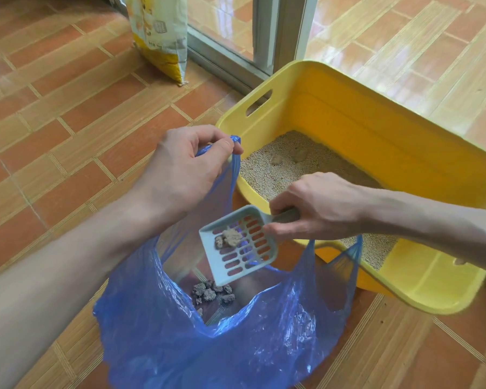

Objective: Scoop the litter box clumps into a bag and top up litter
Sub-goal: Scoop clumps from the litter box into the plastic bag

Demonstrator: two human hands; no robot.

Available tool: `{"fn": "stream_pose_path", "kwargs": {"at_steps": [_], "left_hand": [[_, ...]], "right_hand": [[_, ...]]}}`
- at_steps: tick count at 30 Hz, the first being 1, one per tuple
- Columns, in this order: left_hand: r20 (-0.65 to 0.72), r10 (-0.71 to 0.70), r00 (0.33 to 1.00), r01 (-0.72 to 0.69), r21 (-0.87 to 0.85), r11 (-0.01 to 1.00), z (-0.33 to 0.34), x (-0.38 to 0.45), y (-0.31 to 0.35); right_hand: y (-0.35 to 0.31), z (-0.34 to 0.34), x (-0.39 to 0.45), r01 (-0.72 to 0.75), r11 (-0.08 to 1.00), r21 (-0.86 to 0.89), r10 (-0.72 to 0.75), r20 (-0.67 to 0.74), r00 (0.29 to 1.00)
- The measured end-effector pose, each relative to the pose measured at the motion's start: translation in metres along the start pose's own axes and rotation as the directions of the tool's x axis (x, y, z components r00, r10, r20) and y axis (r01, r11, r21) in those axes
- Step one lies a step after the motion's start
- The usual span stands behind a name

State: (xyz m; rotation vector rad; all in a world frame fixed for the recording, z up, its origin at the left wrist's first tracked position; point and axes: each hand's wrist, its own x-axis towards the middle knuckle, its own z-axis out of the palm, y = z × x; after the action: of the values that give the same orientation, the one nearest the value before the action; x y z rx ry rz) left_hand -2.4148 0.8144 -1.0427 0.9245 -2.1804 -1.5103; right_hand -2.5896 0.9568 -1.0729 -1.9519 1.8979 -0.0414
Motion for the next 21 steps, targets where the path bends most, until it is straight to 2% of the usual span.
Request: {"fn": "stream_pose_path", "kwargs": {"at_steps": [6, 13, 16, 18, 21], "left_hand": [[-0.008, -0.008, 1.0, 0.008, 0.007, 1.0, -0.004, -0.002, 0.0], [-0.016, -0.004, 1.0, 0.004, 0.029, 1.0, -0.006, -0.006, 0.0], [-0.022, 0.0, 1.0, 0.0, 0.035, 0.999, -0.006, -0.006, 0.002], [-0.018, 0.01, 1.0, -0.009, 0.035, 0.999, -0.005, -0.007, 0.003], [-0.022, 0.017, 1.0, -0.016, 0.055, 0.998, -0.004, -0.007, 0.003]], "right_hand": [[-0.019, 0.032, 0.019, -0.003, 0.989, -0.151, -0.01, -0.085, 0.996], [-0.033, 0.053, 0.022, 0.032, 0.941, -0.336, -0.069, -0.1, 0.993], [-0.039, 0.06, 0.023, 0.066, 0.933, -0.354, -0.108, -0.1, 0.989], [-0.041, 0.068, 0.023, 0.118, 0.914, -0.388, -0.166, -0.092, 0.982], [-0.044, 0.077, 0.019, 0.195, 0.88, -0.433, -0.303, -0.196, 0.933]]}}
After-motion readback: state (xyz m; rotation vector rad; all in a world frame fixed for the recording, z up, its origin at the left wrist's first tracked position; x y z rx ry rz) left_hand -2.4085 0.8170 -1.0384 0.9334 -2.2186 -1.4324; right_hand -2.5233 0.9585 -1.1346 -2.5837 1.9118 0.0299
